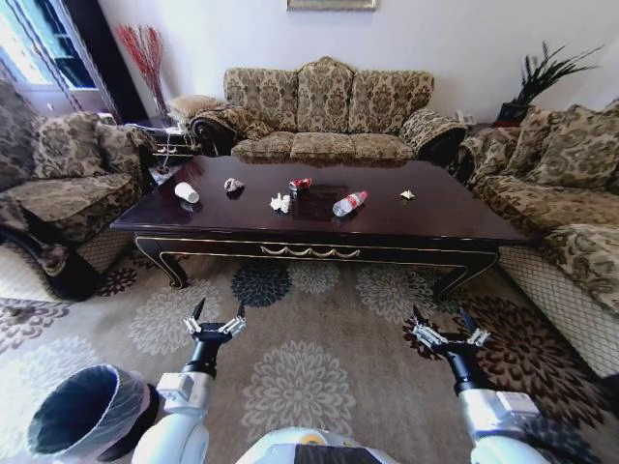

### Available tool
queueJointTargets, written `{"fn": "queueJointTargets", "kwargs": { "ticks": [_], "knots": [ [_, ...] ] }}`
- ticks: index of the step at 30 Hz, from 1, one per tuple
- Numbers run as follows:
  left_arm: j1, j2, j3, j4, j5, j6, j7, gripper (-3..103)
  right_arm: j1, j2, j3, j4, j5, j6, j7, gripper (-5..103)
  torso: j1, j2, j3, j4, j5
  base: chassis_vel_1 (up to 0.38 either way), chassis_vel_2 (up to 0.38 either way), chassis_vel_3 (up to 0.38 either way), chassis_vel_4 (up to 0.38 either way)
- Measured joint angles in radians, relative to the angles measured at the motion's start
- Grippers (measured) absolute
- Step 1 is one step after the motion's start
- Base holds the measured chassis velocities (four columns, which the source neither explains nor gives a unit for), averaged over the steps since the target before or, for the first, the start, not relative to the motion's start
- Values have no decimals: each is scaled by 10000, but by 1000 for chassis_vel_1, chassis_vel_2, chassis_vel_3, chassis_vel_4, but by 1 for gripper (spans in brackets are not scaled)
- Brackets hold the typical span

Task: Move to the front of the table and place the trash on the table into the trash bin.

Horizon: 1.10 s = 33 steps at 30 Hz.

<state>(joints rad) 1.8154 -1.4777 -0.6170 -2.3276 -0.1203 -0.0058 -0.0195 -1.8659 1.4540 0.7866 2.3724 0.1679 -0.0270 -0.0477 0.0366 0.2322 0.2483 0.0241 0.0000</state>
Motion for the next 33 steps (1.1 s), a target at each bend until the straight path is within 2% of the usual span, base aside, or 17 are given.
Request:
{"fn": "queueJointTargets", "kwargs": {
  "ticks": [21,33],
  "knots": [
    [117,-101,-4,85,-72,-64,91,100,-140,200,58,-378,-4,826,-14,100,0,0,0,0,0,0,0,0,0],
    [-2,58,-17,137,-210,-18,118,100,-136,335,136,-453,-252,886,-120,100,0,0,0,0,-1,0,0,0,0]
  ]
}}
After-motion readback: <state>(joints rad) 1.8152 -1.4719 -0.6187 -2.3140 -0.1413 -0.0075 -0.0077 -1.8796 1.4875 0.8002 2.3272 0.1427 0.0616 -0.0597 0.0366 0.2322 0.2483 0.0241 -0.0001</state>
